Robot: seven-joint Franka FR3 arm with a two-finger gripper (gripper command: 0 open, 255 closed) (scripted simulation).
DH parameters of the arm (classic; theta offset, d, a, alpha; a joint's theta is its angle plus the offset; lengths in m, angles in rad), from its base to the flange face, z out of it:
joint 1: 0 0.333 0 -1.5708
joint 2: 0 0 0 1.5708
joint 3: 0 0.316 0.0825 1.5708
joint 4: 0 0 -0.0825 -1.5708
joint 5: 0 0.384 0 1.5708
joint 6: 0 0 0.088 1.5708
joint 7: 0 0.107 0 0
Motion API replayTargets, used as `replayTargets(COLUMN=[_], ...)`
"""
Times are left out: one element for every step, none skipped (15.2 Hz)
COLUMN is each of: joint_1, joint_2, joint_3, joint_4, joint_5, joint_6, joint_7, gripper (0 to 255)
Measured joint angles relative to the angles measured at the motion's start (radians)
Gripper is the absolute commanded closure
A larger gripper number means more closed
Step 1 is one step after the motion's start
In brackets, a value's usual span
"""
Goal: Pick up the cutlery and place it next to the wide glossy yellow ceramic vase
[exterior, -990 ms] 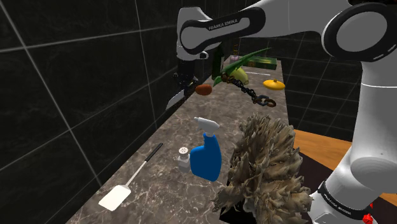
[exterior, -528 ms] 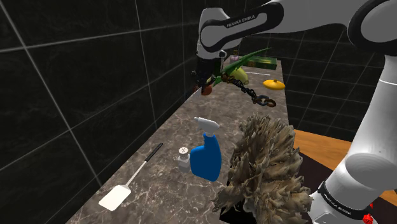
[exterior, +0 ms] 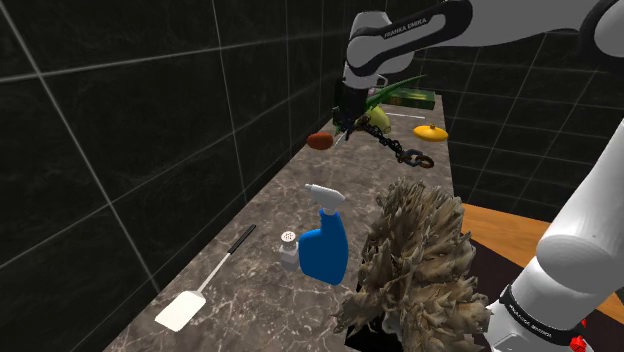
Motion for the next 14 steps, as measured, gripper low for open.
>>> replayTargets(joint_1=[-0.013,-0.026,-0.037,-0.050,-0.061,-0.073,-0.085,-0.097,-0.108,-0.121,-0.135,-0.147,-0.158,-0.169], joint_2=[-0.012,-0.024,-0.038,-0.044,-0.053,-0.057,-0.062,-0.066,-0.071,-0.072,-0.083,-0.085,-0.081,-0.089], joint_3=[-0.011,-0.021,-0.030,-0.042,-0.052,-0.063,-0.075,-0.087,-0.097,-0.110,-0.123,-0.136,-0.147,-0.159], joint_4=[-0.017,-0.033,-0.049,-0.052,-0.061,-0.074,-0.083,-0.083,-0.091,-0.090,-0.102,-0.098,-0.094,-0.103], joint_5=[0.005,0.010,0.015,0.019,0.022,0.025,0.028,0.030,0.033,0.035,0.038,0.039,0.040,0.042], joint_6=[0.004,0.007,0.007,0.003,0.002,0.010,0.012,0.007,0.008,0.004,0.003,-0.004,-0.006,-0.007], joint_7=[-0.026,-0.051,-0.073,-0.099,-0.122,-0.146,-0.172,-0.197,-0.219,-0.246,-0.273,-0.298,-0.321,-0.344], gripper=[255,255,255,255,255,255,255,255,255,255,255,255,255,255])
